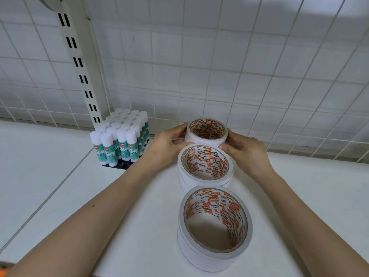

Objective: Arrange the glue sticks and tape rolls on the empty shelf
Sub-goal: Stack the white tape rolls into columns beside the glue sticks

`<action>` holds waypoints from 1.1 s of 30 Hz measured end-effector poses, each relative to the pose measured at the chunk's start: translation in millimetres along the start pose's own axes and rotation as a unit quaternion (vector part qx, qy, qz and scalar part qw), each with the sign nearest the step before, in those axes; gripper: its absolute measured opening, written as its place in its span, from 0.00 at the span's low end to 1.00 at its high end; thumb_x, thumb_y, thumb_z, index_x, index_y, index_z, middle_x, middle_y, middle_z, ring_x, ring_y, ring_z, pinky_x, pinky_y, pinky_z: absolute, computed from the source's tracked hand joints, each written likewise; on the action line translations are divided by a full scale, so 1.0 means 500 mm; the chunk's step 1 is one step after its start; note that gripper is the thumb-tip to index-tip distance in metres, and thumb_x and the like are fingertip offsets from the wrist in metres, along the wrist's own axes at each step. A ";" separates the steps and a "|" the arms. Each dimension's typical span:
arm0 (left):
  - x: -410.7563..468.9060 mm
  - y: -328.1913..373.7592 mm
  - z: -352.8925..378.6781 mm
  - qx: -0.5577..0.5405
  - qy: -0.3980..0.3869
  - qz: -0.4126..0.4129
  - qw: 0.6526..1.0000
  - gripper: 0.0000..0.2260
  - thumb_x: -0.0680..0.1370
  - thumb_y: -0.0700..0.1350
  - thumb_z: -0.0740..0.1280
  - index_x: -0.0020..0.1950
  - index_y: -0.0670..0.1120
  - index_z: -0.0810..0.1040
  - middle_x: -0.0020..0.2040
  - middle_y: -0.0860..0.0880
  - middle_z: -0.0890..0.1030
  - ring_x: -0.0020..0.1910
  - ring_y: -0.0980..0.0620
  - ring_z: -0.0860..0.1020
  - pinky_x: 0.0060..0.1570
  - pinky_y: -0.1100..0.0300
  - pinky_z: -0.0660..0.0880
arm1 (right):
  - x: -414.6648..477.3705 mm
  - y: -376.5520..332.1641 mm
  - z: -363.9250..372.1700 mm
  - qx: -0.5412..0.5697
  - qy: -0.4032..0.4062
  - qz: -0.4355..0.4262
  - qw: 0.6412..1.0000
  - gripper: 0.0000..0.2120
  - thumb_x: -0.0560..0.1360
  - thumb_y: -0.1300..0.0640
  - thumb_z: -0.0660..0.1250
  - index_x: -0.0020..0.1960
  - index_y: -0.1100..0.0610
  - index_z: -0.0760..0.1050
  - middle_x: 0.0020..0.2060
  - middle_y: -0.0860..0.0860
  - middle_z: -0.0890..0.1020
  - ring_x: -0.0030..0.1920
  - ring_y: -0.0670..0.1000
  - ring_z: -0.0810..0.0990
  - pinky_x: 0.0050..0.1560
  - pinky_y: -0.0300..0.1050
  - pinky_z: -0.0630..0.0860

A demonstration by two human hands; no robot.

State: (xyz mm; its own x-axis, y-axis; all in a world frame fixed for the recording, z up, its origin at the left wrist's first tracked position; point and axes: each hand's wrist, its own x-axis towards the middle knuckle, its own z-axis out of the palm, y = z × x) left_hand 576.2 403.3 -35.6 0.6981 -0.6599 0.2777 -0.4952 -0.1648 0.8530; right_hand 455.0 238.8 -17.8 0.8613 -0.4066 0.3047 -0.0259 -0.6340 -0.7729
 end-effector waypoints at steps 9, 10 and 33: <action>0.010 0.014 -0.011 -0.011 -0.024 -0.019 0.999 0.22 0.73 0.43 0.70 0.66 0.49 0.72 0.59 0.54 0.77 0.58 0.59 0.75 0.49 0.80 0.69 | 0.005 -0.004 0.003 0.073 -0.006 0.034 0.997 0.20 0.71 0.63 0.69 0.62 0.55 0.74 0.47 0.42 0.78 0.53 0.39 0.76 0.52 0.25 0.69; 0.009 0.018 -0.017 -0.011 -0.032 -0.023 0.999 0.22 0.73 0.44 0.70 0.66 0.49 0.71 0.59 0.55 0.77 0.58 0.59 0.74 0.50 0.79 0.70 | 0.004 -0.005 0.000 0.085 -0.014 0.038 0.996 0.20 0.71 0.63 0.69 0.62 0.55 0.74 0.47 0.42 0.78 0.53 0.39 0.76 0.50 0.23 0.69; -0.134 0.062 -0.052 -0.056 -0.115 -0.046 0.991 0.35 0.64 0.58 0.74 0.67 0.56 0.63 0.61 0.62 0.72 0.62 0.63 0.72 0.59 0.71 0.70 | -0.125 -0.045 -0.082 0.129 -0.162 0.114 0.972 0.26 0.69 0.67 0.69 0.65 0.59 0.70 0.59 0.49 0.77 0.56 0.44 0.77 0.55 0.26 0.70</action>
State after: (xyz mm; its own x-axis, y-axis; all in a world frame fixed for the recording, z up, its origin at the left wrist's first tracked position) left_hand 527.7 461.5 -16.2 0.5945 -0.7979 0.0994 -0.3653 -0.1579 0.9174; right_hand 380.8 251.6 3.6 0.9637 -0.2625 -0.0492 -0.1423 -0.3486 -0.9264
